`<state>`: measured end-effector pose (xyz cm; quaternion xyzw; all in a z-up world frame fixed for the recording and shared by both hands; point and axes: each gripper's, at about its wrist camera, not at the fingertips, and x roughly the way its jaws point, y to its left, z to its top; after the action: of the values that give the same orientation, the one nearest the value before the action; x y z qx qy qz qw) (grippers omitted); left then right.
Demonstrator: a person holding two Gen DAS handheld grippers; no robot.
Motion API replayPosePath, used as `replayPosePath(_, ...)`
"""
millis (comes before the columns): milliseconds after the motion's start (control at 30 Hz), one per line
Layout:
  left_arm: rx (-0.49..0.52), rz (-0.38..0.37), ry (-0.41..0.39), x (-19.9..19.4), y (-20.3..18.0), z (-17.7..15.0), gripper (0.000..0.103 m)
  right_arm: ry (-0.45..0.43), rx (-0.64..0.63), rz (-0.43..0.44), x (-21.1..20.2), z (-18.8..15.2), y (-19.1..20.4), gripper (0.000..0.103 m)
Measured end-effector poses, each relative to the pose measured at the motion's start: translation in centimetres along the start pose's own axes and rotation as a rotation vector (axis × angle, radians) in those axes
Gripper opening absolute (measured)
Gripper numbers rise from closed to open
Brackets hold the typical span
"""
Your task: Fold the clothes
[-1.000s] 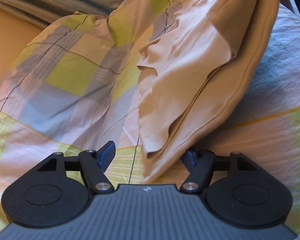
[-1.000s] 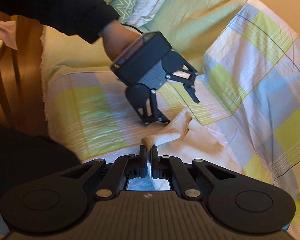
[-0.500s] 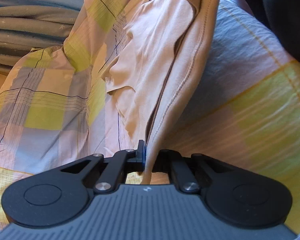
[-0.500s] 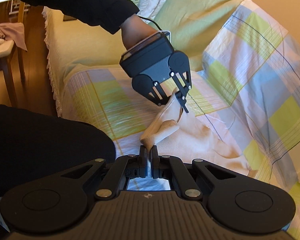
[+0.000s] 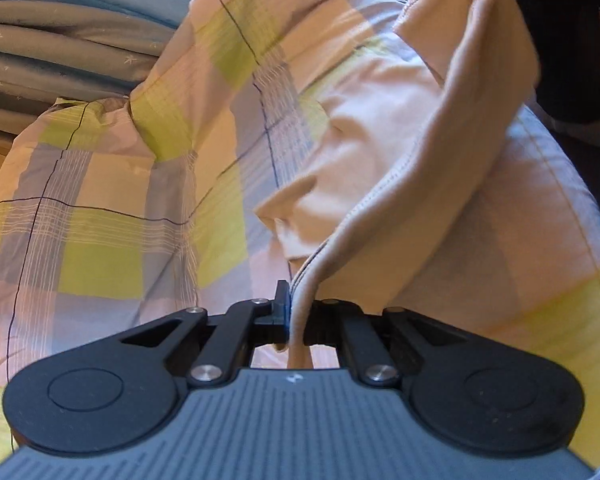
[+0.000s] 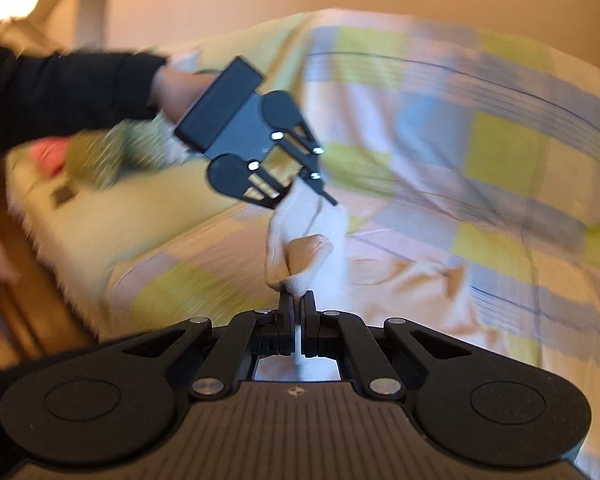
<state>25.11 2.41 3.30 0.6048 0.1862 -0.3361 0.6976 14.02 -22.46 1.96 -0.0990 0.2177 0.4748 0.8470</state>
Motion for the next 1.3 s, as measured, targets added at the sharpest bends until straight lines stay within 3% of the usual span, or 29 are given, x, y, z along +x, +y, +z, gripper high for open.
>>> replayPosePath(167, 0.004, -0.064, 0.042, 7.9, 2.0, 4.5, 0.009, 0.022, 0.279, -0.123, 0.6, -1.9, -8.0, 0.002)
replayPosePath(300, -0.087, -0.084, 0.076, 13.2, 2.6, 5.6, 0.029, 0.067, 0.476, -0.171, 2.2, -4.5, -13.6, 0.002)
replayPosePath(367, -0.185, -0.083, 0.074, 14.3, 3.3, 5.2, 0.031, 0.089, 0.566, -0.177, 3.2, -5.7, -15.7, 0.003)
replayPosePath(433, -0.294, -0.093, 0.058, 14.3, 4.4, 4.2, 0.033, 0.112, 0.659, -0.165, 3.9, -6.8, -17.1, 0.014)
replayPosePath(533, -0.49, -0.106, 0.038, 13.4, 6.5, 1.7, 0.037, 0.098, 0.748, -0.14, 4.2, -7.9, -18.1, 0.022)
replayPosePath(567, -0.582, -0.116, 0.028, 13.0, 7.3, 0.6, 0.04, 0.092, 0.777, -0.129, 4.2, -8.3, -18.3, 0.026)
replayPosePath(633, -0.746, -0.155, 0.0, 12.6, 8.6, -1.1, 0.043, 0.08, 0.834, -0.107, 4.5, -8.9, -18.7, 0.049)
replayPosePath(667, -0.822, -0.18, -0.017, 12.5, 9.1, -1.9, 0.043, 0.071, 0.861, -0.095, 4.6, -9.2, -18.7, 0.05)
replayPosePath(733, -0.958, -0.227, -0.05, 12.3, 9.9, -3.3, 0.043, 0.049, 0.903, -0.077, 4.5, -9.5, -18.7, 0.05)
replayPosePath(867, -1.023, -0.27, -0.09, 13.6, 9.9, -3.0, 0.043, 0.022, 0.922, -0.104, 4.2, -9.3, -18.9, 0.044)
replayPosePath(933, -1.027, -0.29, -0.08, 14.8, 9.3, -2.1, 0.039, 0.025, 0.933, -0.118, 4.1, -9.4, -18.9, 0.016)
replayPosePath(967, -1.023, -0.305, -0.066, 15.5, 9.0, -1.7, 0.033, 0.033, 0.932, -0.127, 4.2, -9.4, -18.9, 0.014)
replayPosePath(1000, -1.013, -0.31, -0.054, 15.9, 8.7, -1.3, 0.02, 0.044, 0.926, -0.134, 4.3, -9.3, -18.8, 0.01)
replayPosePath(1067, -0.988, -0.277, -0.06, 15.6, 8.4, -0.9, 0.003, 0.068, 0.868, -0.158, 4.5, -8.7, -18.3, 0.008)
replayPosePath(1233, -1.017, -0.146, -0.111, 13.4, 9.2, -2.2, 0.0, -0.067, 0.665, -0.104, 3.1, -6.5, -16.7, 0.006)
replayPosePath(1300, -1.016, -0.118, -0.091, 13.7, 9.2, -2.6, 0.0, -0.052, 0.624, -0.142, 3.4, -6.3, -16.9, 0.006)
